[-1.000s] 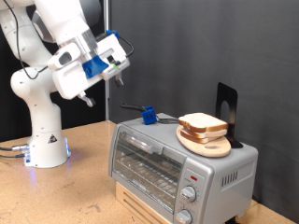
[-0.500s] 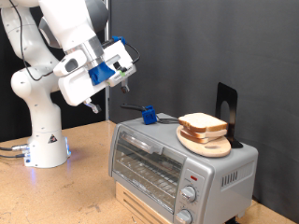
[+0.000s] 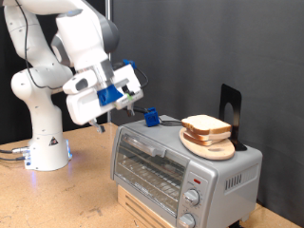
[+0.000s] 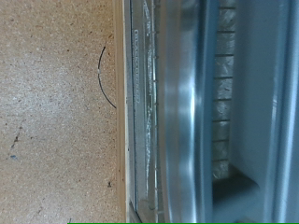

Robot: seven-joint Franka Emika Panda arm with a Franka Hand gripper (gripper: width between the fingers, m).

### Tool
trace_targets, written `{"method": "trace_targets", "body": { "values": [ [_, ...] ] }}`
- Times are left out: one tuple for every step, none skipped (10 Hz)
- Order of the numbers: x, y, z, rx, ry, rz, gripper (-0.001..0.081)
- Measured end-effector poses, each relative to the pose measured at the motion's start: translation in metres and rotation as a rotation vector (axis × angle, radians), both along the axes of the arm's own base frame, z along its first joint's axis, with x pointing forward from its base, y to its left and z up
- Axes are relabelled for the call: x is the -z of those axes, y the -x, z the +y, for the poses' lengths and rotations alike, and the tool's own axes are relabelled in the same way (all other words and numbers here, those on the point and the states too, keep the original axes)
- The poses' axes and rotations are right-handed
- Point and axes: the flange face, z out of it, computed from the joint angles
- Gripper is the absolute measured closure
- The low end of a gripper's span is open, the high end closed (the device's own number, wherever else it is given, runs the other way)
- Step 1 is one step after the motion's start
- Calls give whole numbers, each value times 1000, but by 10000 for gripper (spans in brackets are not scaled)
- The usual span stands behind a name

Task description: Make a piece of toast with the oven

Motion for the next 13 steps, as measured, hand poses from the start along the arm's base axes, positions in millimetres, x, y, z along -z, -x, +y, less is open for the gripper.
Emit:
{"method": "trace_targets", "body": {
  "values": [
    [10,1,5,-2,12,-3,-3],
    [20,3,10,-7,21,-4,-3],
    [29,6,14,-10,29,-2,-3],
    [37,9,17,-12,34,0,-3],
    [45,11,18,-10,41,0,-3],
    [46,11,19,-6,41,-10,-3],
    [46,12,18,-2,41,-16,-3],
    [46,12,14,4,43,-17,-3],
    [46,12,6,10,55,-19,-3],
    [46,12,-7,18,80,-19,-3],
    [48,12,-23,34,113,-14,-3],
    [52,12,-38,52,138,-5,-3],
    [57,11,-51,70,156,8,-3]
  ]
}}
